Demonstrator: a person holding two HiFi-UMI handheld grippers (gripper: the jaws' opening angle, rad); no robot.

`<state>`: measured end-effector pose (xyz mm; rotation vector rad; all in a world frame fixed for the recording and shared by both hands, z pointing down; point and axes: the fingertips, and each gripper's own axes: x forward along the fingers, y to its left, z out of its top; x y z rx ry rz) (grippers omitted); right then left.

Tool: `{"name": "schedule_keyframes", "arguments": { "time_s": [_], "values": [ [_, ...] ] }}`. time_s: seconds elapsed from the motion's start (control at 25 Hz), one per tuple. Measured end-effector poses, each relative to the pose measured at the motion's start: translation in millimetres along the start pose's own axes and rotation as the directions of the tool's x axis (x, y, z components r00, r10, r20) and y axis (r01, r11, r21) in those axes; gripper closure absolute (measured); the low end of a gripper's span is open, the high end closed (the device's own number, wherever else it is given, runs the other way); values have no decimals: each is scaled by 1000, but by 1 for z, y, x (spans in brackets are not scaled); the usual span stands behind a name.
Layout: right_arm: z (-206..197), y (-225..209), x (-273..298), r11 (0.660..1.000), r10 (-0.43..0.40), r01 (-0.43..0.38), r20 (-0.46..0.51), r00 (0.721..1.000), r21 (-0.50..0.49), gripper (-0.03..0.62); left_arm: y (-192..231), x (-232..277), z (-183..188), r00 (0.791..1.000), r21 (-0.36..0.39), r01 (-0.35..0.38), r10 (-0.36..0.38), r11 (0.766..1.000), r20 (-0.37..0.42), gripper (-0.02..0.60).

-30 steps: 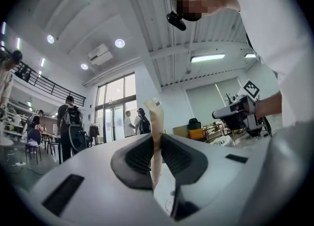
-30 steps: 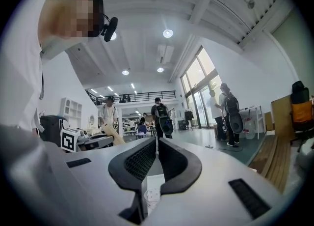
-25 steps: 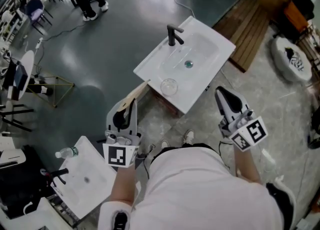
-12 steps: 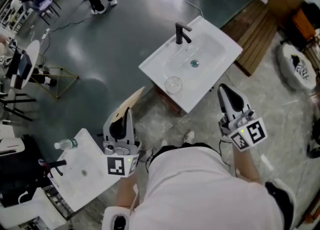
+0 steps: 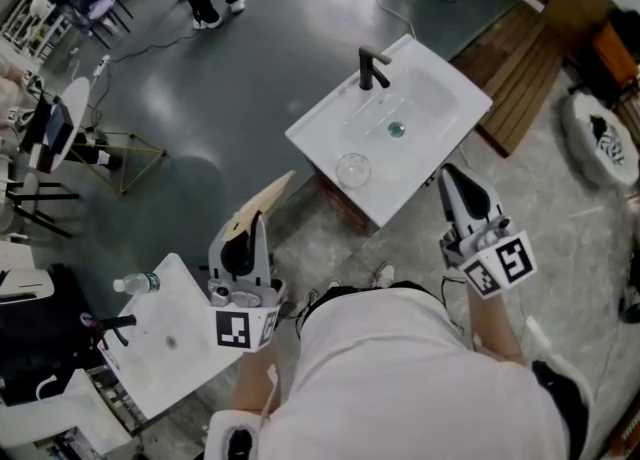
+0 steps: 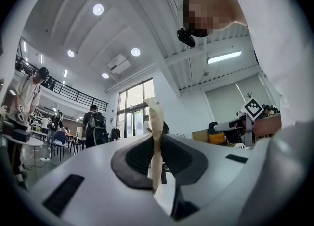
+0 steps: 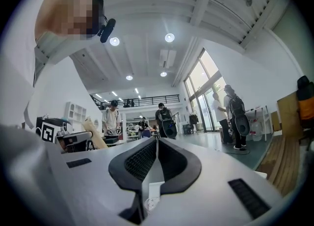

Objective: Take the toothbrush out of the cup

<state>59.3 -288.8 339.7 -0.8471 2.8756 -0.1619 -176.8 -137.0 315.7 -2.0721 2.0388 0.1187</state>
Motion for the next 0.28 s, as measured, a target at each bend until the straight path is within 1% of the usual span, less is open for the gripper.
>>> {"name": "schedule_keyframes", "arguments": {
  "time_s": [0.16, 0.28],
  "values": [
    [-1, 2, 0, 1000, 11, -11, 2, 1000, -4, 553, 0, -1, 1, 1000, 8, -2, 2, 1000, 5, 535],
    [-3, 4, 0, 1000, 18, -18, 2, 1000, -7, 553, 0, -3, -3, 1000, -8, 0, 0, 1000, -4, 535]
  ]
}}
